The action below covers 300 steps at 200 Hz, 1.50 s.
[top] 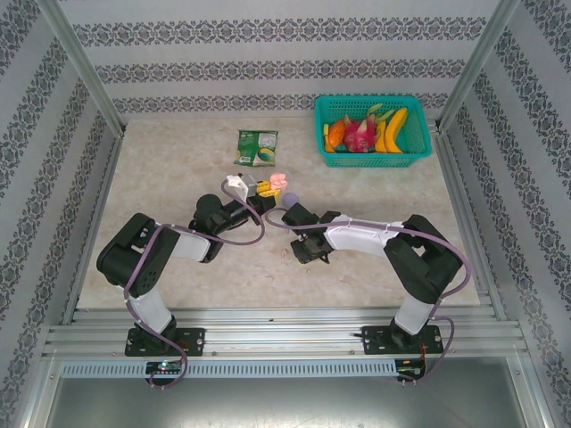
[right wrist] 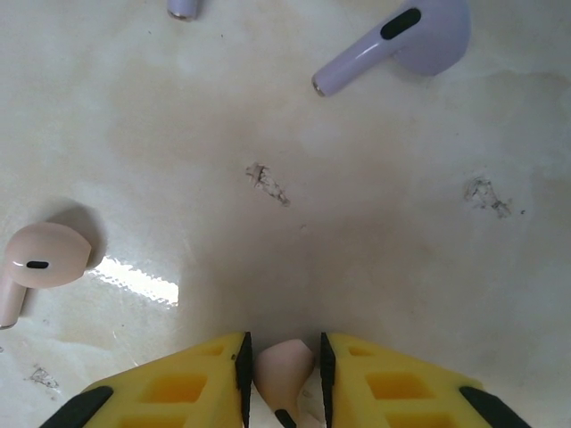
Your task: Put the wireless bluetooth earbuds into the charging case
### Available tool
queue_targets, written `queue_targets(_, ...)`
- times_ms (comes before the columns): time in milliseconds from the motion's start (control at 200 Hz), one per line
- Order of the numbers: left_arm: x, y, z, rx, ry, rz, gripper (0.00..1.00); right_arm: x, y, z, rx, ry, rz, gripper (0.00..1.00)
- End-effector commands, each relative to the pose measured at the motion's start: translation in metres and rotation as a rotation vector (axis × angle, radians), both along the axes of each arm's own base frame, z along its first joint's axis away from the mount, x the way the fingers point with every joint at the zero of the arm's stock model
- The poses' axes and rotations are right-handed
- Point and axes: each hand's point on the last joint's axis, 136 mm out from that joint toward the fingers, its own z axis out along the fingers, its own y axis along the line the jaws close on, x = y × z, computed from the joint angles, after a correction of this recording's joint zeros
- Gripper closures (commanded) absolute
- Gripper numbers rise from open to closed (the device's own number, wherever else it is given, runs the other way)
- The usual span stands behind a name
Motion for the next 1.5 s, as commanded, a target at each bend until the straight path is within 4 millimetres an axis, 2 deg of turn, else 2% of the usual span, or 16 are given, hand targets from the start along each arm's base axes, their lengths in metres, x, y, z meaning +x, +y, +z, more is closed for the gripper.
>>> queue_targets(0, -0.001, 0.002, 0.013, -0.026, -0.034, -0.017, 1.0, -0.011, -0.011, -0.003, -0.06, 0.024, 0.015, 0.72)
queue_targets(285, -0.002, 0.002, 0.014, -0.03, -0.035, -0.017, 1.0, -0.013, -0.013, -0.002, -0.057, 0.026, 0.012, 0.74)
queue_targets(425, -0.002, 0.002, 0.014, -0.031, -0.034, -0.017, 1.0, -0.014, -0.012, -0.003, -0.052, 0.028, 0.012, 0.8)
queue_targets(664, -0.003, 0.002, 0.015, -0.031, -0.036, -0.019, 1.0, -0.013, -0.013, 0.002, -0.041, 0.02, 0.006, 0.83)
queue_targets(1154, -0.003, 0.002, 0.015, -0.027, -0.035, -0.022, 1.0, 0.001, -0.022, 0.032, 0.111, -0.049, -0.126, 0.84)
queue_targets(1494, -0.002, -0.001, 0.012, -0.021, -0.027, -0.032, 1.0, 0.02, -0.035, 0.06, 0.272, -0.117, -0.267, 0.84)
